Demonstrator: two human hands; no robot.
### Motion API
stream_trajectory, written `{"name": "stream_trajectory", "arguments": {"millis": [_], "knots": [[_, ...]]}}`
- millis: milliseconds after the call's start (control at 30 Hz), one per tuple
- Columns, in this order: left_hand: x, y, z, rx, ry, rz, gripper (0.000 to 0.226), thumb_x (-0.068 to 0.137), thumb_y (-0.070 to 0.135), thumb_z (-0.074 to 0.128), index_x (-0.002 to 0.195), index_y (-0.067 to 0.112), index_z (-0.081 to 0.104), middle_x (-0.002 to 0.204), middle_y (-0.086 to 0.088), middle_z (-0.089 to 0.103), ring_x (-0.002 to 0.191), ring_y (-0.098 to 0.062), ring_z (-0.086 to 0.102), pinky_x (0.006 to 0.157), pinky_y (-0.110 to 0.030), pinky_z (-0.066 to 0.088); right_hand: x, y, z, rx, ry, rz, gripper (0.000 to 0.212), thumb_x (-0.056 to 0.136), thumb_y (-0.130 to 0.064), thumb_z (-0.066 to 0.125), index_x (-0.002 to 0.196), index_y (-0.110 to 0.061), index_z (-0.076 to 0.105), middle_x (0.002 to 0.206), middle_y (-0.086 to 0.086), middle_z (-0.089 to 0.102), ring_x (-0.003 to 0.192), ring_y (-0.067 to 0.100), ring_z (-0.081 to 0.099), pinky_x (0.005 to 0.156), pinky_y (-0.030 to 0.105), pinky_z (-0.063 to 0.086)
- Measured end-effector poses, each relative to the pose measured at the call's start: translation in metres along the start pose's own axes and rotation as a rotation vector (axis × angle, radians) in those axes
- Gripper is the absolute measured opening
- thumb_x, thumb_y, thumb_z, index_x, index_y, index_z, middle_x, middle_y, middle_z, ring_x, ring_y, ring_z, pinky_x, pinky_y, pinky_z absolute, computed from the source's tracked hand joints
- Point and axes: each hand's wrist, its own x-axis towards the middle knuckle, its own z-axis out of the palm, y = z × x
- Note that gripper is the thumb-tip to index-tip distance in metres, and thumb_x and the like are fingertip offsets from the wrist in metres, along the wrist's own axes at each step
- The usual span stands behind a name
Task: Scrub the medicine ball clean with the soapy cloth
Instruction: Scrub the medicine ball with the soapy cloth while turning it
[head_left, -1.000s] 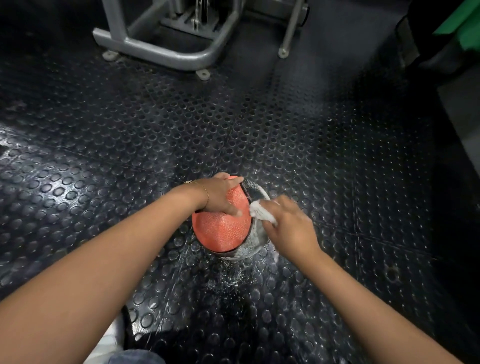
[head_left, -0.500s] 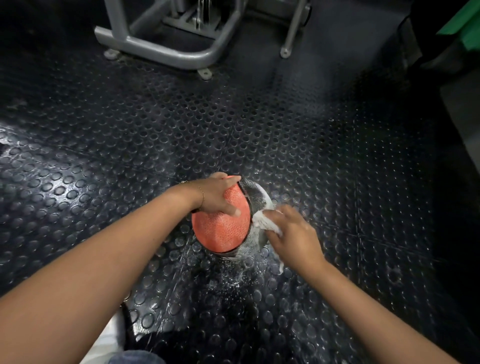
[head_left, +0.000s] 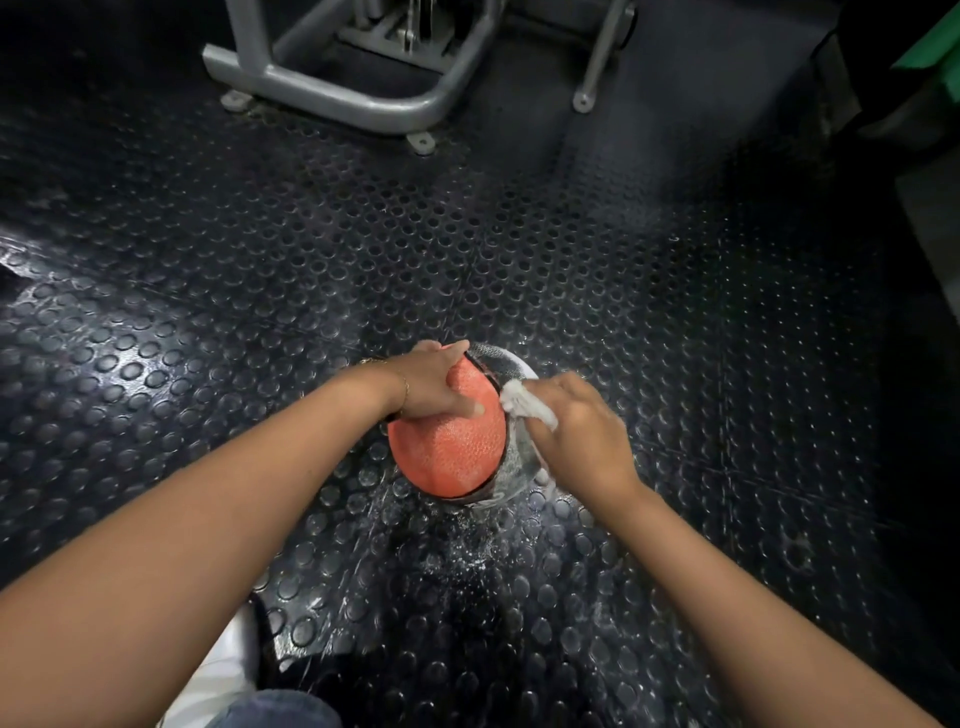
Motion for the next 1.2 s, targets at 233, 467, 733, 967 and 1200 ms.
{"name": "stream_trajectory", "arguments": {"millis": [233, 467, 733, 967, 1200], "knots": [[0.001, -0.005, 0.001, -0.068, 0.019, -0.058, 0.092, 0.085, 0.05, 0.059, 0.151, 0.024, 0.001, 0.156, -0.009, 0.004, 0.142, -0.029, 0.019, 0.114, -0.039, 0.022, -0.02, -0.001, 0.0, -0.005, -0.037, 0.026, 0.038, 0.086, -0.023, 0.059, 0.124, -0.023, 0.055, 0.111, 0.0, 0.053, 0.098, 0.016, 0.052, 0.082, 0.03, 0.043], [0.001, 0.0, 0.0, -0.042, 0.034, -0.109, 0.091, 0.086, 0.054, 0.054, 0.151, 0.023, -0.002, 0.157, -0.011, 0.003, 0.14, -0.031, 0.023, 0.112, -0.04, 0.028, -0.002, 0.0, 0.006, 0.081, -0.006, 0.103, 0.034, 0.09, -0.027, 0.052, 0.124, -0.029, 0.054, 0.105, -0.007, 0.05, 0.094, 0.009, 0.046, 0.074, 0.024, 0.033], [-0.002, 0.006, -0.001, -0.033, 0.031, -0.12, 0.089, 0.088, 0.053, 0.053, 0.151, 0.024, -0.003, 0.156, -0.007, 0.002, 0.13, -0.038, 0.039, 0.1, -0.048, 0.039, -0.005, 0.006, 0.005, 0.101, 0.009, 0.119, 0.033, 0.089, -0.024, 0.052, 0.123, -0.026, 0.055, 0.108, -0.004, 0.052, 0.098, 0.012, 0.047, 0.074, 0.025, 0.034], [-0.001, 0.002, 0.0, -0.064, 0.031, -0.116, 0.09, 0.087, 0.05, 0.055, 0.151, 0.023, -0.002, 0.156, -0.011, 0.003, 0.136, -0.033, 0.03, 0.1, -0.044, 0.04, -0.019, 0.009, 0.013, 0.13, 0.009, 0.102, 0.034, 0.089, -0.024, 0.053, 0.123, -0.027, 0.055, 0.107, -0.007, 0.052, 0.097, 0.008, 0.047, 0.08, 0.03, 0.044], [-0.002, 0.004, 0.002, -0.07, 0.057, -0.118, 0.088, 0.088, 0.05, 0.054, 0.151, 0.023, -0.002, 0.155, -0.012, 0.005, 0.137, -0.033, 0.029, 0.1, -0.043, 0.04, -0.01, 0.005, 0.015, 0.122, 0.053, 0.112, 0.033, 0.089, -0.024, 0.053, 0.122, -0.027, 0.056, 0.104, -0.005, 0.053, 0.092, 0.01, 0.049, 0.073, 0.025, 0.038]]}}
